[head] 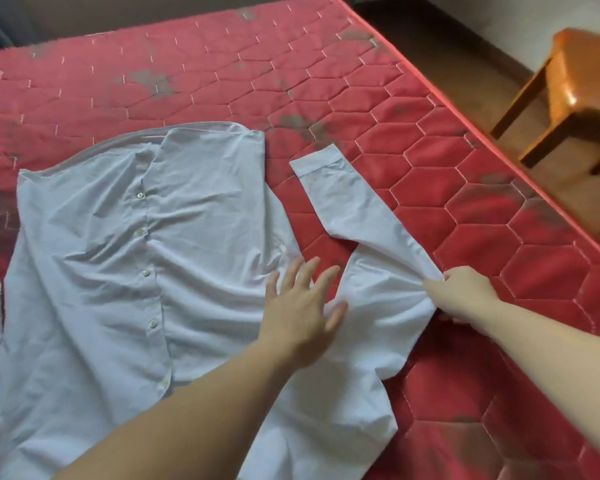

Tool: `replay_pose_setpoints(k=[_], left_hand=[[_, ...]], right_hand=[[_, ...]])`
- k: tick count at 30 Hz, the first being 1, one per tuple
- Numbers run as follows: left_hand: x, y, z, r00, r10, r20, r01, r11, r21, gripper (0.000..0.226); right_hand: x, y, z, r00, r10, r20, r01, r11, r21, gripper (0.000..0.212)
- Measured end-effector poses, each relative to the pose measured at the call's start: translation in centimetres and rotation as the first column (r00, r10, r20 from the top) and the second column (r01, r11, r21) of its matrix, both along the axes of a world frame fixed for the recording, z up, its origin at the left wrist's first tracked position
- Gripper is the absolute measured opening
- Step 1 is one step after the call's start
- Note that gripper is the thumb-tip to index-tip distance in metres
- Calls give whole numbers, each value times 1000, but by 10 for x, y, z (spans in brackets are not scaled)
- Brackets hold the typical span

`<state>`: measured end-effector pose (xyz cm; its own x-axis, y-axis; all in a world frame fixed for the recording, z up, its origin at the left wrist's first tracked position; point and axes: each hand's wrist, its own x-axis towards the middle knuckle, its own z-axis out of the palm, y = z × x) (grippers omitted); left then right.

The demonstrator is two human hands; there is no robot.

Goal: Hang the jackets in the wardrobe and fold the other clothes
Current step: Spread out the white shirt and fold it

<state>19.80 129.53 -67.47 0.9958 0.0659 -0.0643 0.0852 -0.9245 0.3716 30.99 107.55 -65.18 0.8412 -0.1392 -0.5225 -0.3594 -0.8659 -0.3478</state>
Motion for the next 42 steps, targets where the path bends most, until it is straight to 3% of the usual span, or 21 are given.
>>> replay_pose_setpoints(k=[3, 6, 7, 9, 11, 14, 15, 16, 18, 19, 21, 23, 24, 26, 27, 28, 29, 31, 34, 39, 42], left_hand=[[-1, -33, 8, 979, -193, 64, 198, 976, -88, 40], [0, -57, 20, 999, -36, -19, 24, 896, -443, 50], [5, -61, 30, 990, 109, -89, -141, 756, -639, 51], [19, -56, 47, 899, 307, -313, -397, 268, -878, 38], [35, -37, 59, 842, 238, -485, -455, -169, -874, 37], [41, 20, 65, 840, 72, -538, -449, -465, -763, 60], [39, 39, 64, 839, 22, -544, -476, -457, -752, 61], [35, 55, 63, 831, -14, -556, -525, -348, -776, 56], [28, 77, 57, 790, 3, -614, -614, 3, -790, 34], [28, 84, 56, 767, 89, -636, -642, 86, -762, 28], [34, 100, 56, 751, 154, -642, -650, 5, -760, 34], [41, 113, 61, 795, 53, -604, -600, -79, -796, 44], [41, 117, 65, 808, 12, -589, -589, -22, -808, 55], [41, 119, 65, 809, 73, -584, -565, 375, -735, 87], [39, 118, 62, 824, 120, -554, -501, 610, -614, 97], [37, 116, 55, 844, 139, -518, -431, 751, -500, 100], [34, 115, 50, 856, 153, -493, -398, 805, -440, 90], [30, 113, 40, 870, 163, -465, -391, 804, -449, 57], [24, 107, 29, 888, 54, -456, -304, 813, -496, 55], [19, 99, 13, 928, 1, -372, -216, 816, -537, 98], [18, 104, 10, 947, 7, -322, -185, 829, -527, 90]], right_hand=[[-8, 8, 2, 981, -138, -134, 175, 929, 326, 14], [-10, 28, 12, 963, -249, -104, 262, 776, 574, 5], [-8, 38, 17, 966, -256, -33, 220, 754, 619, 8], [-5, 66, 31, 968, -198, 151, 58, 769, 637, 18], [-10, 99, 49, 919, 1, 395, -226, 822, 523, 29], [-37, 138, 70, 663, 553, 505, -721, 654, 230, 29], [-47, 146, 69, 549, 709, 443, -823, 550, 141, 31], [-56, 151, 65, 445, 812, 378, -887, 457, 64, 30], [-65, 157, 53, 321, 898, 300, -935, 350, -49, 26], [-67, 158, 48, 307, 912, 272, -941, 334, -59, 26], [-67, 157, 39, 309, 927, 212, -945, 324, -38, 27], [-67, 159, 33, 263, 950, 166, -959, 276, -60, 25], [-68, 160, 30, 228, 964, 136, -969, 239, -65, 22], [-66, 163, 27, 230, 972, 37, -972, 228, 61, 19], [-62, 165, 27, 306, 951, -43, -928, 308, 208, 22], [-55, 166, 30, 410, 902, -135, -830, 430, 354, 29], [-46, 166, 33, 528, 821, -218, -678, 562, 473, 40], [-24, 167, 34, 738, 539, -407, -246, 776, 581, 68], [-5, 169, 21, 864, 1, -503, 259, 855, 448, 73], [7, 176, -8, 887, -424, -183, 459, 771, 441, 28], [18, 185, -5, 891, -440, 112, 328, 794, 512, 30]])
